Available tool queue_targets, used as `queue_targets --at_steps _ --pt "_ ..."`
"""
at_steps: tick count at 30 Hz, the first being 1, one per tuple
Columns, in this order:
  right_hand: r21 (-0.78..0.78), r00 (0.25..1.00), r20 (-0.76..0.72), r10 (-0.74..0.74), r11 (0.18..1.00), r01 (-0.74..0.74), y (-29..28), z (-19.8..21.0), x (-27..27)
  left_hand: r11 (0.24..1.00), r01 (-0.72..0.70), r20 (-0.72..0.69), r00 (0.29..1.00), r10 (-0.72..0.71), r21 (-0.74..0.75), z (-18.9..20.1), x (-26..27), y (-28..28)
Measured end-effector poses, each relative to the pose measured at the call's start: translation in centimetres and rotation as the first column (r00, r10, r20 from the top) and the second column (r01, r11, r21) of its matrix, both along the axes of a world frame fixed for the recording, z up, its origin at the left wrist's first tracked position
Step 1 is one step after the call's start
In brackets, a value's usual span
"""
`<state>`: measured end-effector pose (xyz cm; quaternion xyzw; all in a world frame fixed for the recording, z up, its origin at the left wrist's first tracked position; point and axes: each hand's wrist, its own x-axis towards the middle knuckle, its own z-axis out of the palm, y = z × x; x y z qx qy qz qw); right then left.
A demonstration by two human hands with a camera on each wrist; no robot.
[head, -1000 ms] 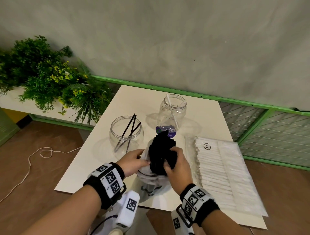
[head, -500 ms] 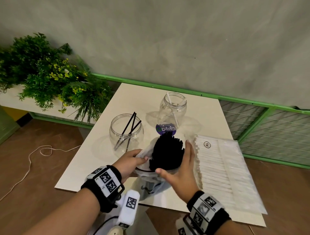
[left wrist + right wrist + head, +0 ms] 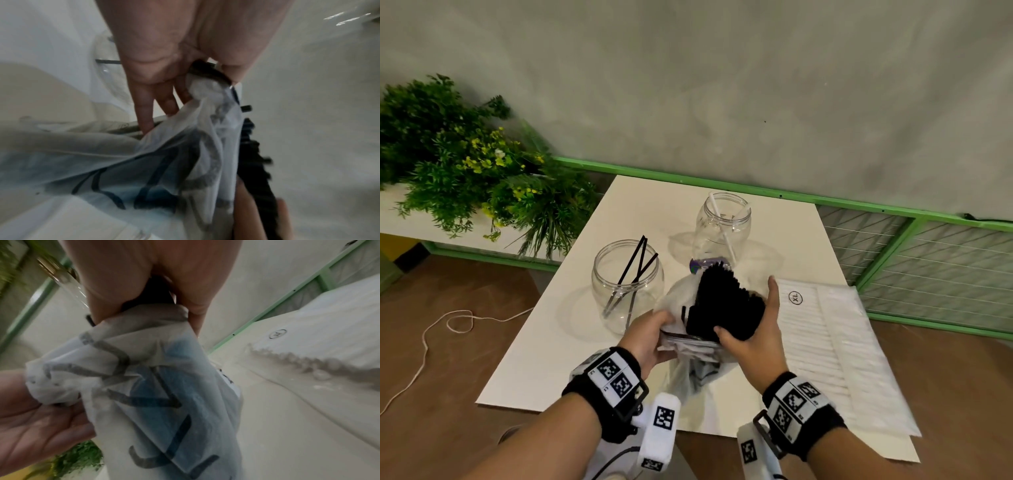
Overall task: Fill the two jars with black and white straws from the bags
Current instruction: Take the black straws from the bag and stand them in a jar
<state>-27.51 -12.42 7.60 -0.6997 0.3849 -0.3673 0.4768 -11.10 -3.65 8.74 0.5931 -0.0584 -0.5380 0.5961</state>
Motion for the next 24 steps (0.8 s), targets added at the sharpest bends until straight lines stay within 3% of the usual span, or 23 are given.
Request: queue_targets --at_steps 4,10,13,17,21,24 --pt "0.061 1.0 0.021 -0.016 0.998 0.015 0.4 -1.2 -0.9 0.999 -0.005 -0.079 0.997 0.009 0.048 -1.6 0.3 0.0" --pt "0.018 0.999 0.036 -0.032 0.999 0.032 1.1 -0.4 -0.8 0.999 -0.037 -0.133 0.99 0.037 0.0 -1.6 0.2 -0.8" --pt "0.045 0.999 -0.024 0.033 0.999 -0.031 0.6 -1.0 -0.9 0.999 -0.02 -0.043 0.999 0.021 0.035 -2.2 0.3 -0.6" --pt "0.086 0.998 -0.063 0.009 0.996 -0.004 0.0 -1.2 -1.1 0.999 -0.01 0.135 0.991 0.003 0.049 -2.4 1.0 0.1" --pt "0.088 0.997 -0.071 0.025 0.996 -0.018 0.0 -1.1 -1.0 0.993 0.115 0.459 0.882 -0.107 0.01 -2.3 1.3 0.6" --pt "0.094 0.995 -0.079 0.069 0.994 -0.061 -0.1 -1.3 -1.0 0.962 0.272 0.48 0.84 -0.255 0.035 -1.6 1.7 1.4"
